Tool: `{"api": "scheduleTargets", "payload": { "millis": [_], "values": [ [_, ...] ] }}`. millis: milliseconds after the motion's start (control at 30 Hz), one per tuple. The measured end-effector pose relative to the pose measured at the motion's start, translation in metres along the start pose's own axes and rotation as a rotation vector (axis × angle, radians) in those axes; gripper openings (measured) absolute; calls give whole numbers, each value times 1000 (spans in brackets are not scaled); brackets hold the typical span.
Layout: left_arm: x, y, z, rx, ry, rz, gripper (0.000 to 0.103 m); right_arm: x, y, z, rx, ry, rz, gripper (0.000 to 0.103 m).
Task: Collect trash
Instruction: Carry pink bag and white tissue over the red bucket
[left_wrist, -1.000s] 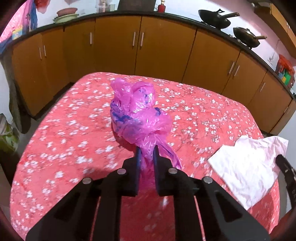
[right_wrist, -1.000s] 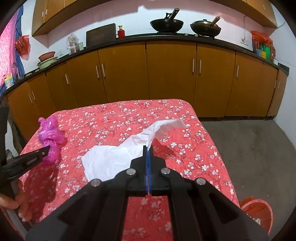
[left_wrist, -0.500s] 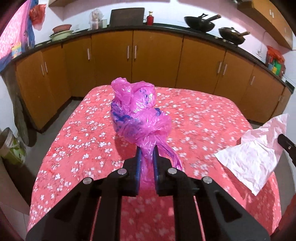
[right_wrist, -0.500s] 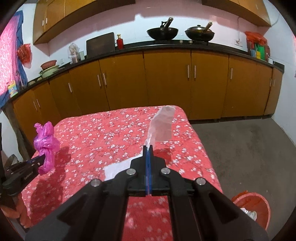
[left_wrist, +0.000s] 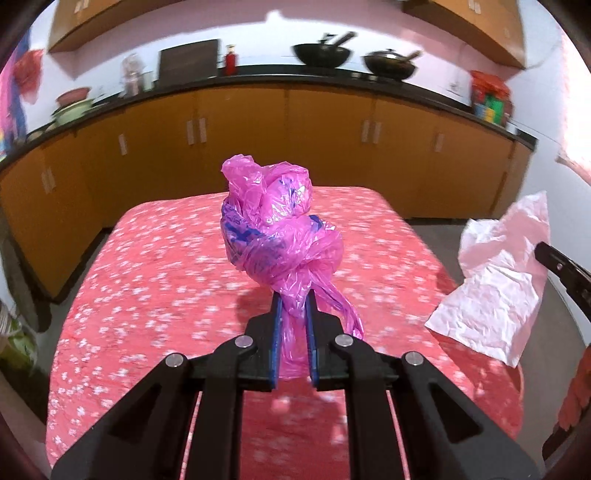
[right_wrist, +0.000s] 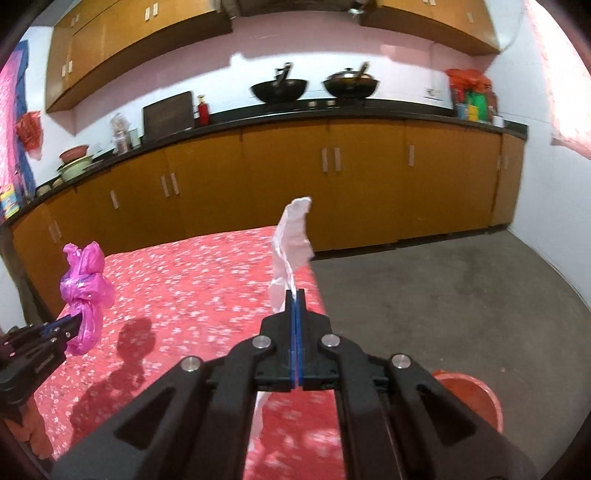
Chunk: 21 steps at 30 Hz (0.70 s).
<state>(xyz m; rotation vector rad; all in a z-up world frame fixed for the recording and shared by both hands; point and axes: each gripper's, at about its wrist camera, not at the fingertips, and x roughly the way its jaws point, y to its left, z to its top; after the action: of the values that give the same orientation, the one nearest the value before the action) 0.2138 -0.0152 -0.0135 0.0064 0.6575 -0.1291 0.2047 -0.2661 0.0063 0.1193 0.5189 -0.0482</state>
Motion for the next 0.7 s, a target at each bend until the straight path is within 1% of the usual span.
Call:
{"api": "scheduleTargets", "payload": {
  "millis": [133, 267, 433, 533, 700],
  "values": [
    [-3, -36, -4, 49, 1, -64, 12, -11, -40, -9, 42, 4, -53, 2],
    [-5, -83, -13, 118, 7, -148, 12, -21, -86, -25, 82, 21, -120, 2],
    [0, -131, -24, 171, 35, -234, 12, -27, -144, -49, 132, 57, -205, 2],
    [4, -166, -33, 199, 53, -285, 12, -25, -170, -62, 155, 82, -244, 2],
    [12, -220, -54, 273, 88, -348, 12, -19, -213, -95, 189, 148, -278, 2]
  ]
}}
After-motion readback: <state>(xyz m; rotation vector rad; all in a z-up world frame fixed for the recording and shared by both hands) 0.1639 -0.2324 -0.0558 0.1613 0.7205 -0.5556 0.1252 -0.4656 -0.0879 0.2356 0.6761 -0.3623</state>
